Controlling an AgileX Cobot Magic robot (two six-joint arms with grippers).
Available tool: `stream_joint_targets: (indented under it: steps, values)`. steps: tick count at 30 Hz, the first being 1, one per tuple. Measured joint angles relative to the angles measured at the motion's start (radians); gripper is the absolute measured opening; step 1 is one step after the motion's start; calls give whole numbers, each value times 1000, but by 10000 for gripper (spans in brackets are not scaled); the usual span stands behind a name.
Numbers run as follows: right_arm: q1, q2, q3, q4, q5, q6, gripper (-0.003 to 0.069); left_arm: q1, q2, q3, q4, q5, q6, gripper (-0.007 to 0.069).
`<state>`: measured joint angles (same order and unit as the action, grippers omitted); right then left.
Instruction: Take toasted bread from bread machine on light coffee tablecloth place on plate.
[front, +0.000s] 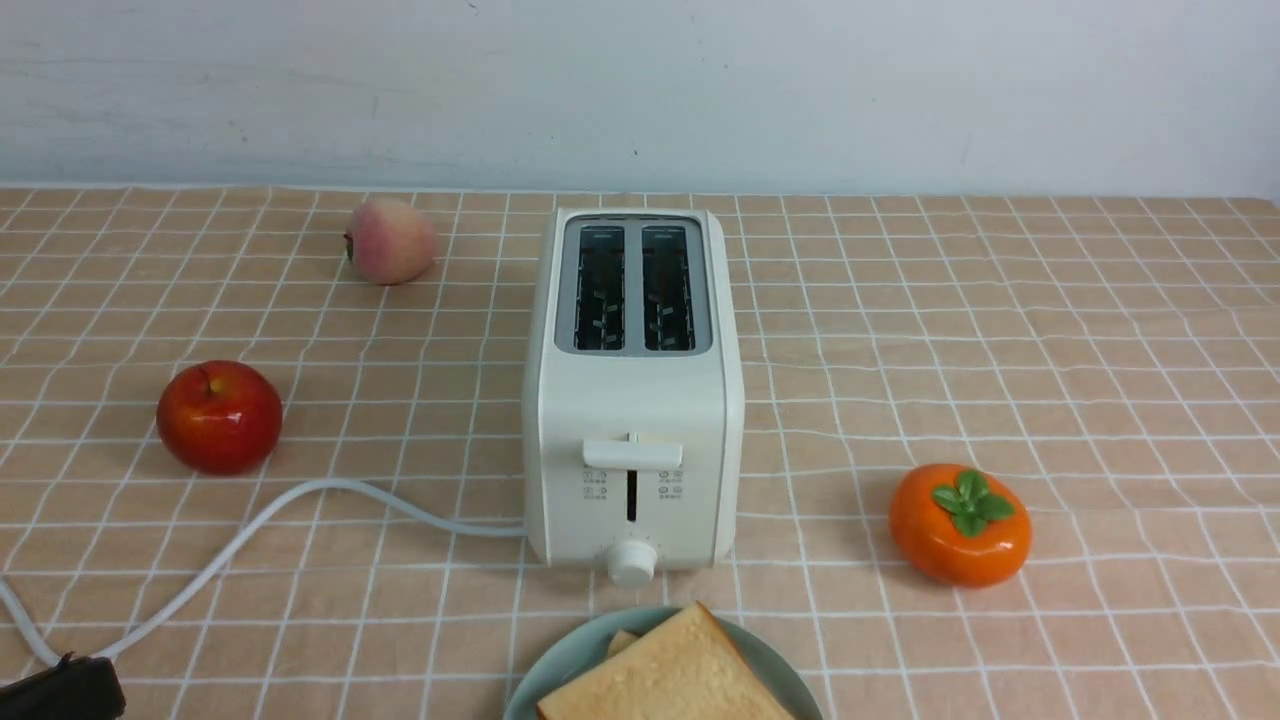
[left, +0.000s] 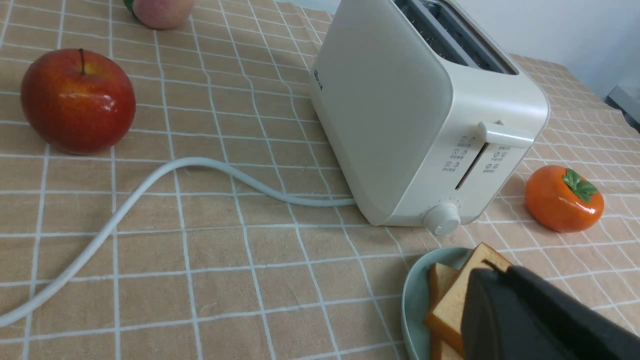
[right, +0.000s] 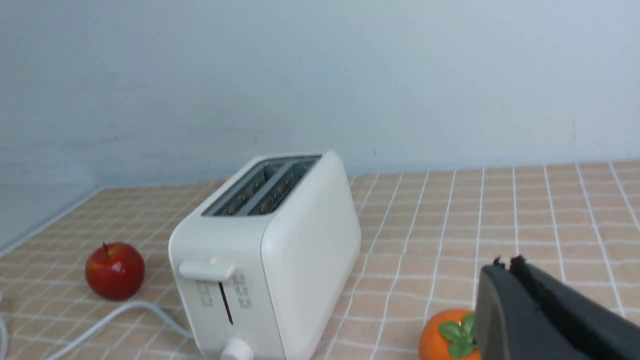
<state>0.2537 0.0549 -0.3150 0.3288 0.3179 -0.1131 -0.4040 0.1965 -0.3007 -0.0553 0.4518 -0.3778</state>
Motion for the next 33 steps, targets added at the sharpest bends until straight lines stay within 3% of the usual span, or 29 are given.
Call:
stream_joint_targets:
  steps: [33]
  values:
    - [0, -34, 29, 0, -51, 0, 21, 0, 0, 0, -1, 32, 0, 19]
